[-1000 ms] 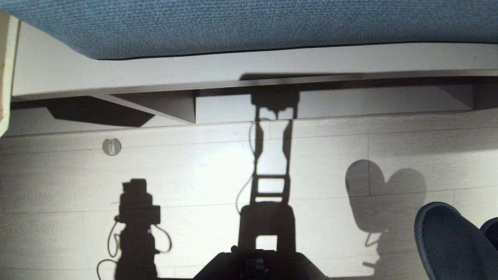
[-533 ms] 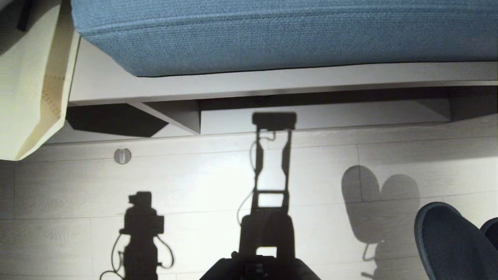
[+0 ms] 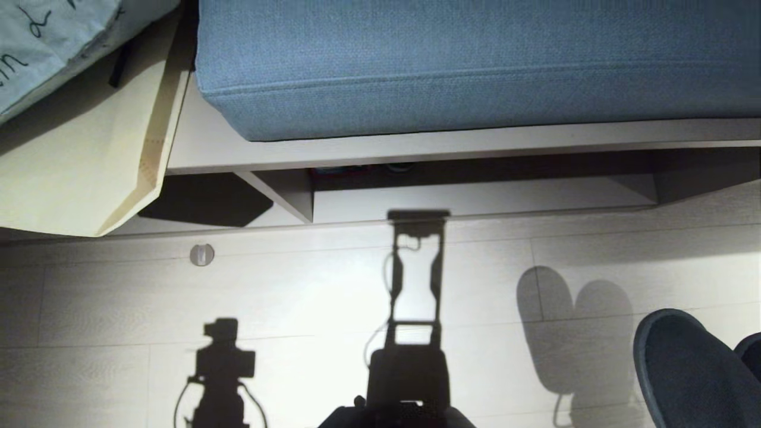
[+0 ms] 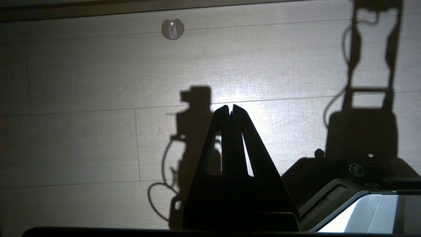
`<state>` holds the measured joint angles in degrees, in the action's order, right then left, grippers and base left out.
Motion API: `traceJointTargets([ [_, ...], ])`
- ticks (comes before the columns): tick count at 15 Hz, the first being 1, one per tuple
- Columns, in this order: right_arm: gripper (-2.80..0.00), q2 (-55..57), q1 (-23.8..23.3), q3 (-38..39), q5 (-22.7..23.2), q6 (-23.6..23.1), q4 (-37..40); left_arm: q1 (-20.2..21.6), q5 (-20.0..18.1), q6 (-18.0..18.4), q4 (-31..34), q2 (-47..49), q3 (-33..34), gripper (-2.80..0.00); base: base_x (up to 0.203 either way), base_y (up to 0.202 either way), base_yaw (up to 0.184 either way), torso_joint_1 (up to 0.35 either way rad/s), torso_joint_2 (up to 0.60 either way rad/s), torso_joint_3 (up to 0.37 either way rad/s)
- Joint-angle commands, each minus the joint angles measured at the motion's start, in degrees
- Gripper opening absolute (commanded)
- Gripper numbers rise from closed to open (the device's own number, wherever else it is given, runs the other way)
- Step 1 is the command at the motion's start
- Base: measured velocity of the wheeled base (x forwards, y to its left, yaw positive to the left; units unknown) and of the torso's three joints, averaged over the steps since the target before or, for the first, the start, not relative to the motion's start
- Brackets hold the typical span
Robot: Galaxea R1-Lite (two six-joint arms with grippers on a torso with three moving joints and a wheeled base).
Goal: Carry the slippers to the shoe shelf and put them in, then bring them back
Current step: Place the slippers on the floor
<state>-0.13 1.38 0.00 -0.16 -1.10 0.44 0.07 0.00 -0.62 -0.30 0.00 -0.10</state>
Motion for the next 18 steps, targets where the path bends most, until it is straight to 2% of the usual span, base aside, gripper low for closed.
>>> traceJointTargets([
  [1, -2.80, 0.13, 0.03, 0.09, -0.02, -0.05, -0.09, 0.01, 0.00, 0.01, -0.05, 0.09, 0.01, -2.80, 0.000, 0.000, 0.000, 0.002, 0.00, 0.204],
  [18, -2.80, 0.13, 0.03, 0.09, -0.02, -0.05, 0.00, 0.01, 0.00, -0.17, -0.05, 0.05, 0.01, -2.80, 0.000, 0.000, 0.000, 0.002, 0.00, 0.202],
])
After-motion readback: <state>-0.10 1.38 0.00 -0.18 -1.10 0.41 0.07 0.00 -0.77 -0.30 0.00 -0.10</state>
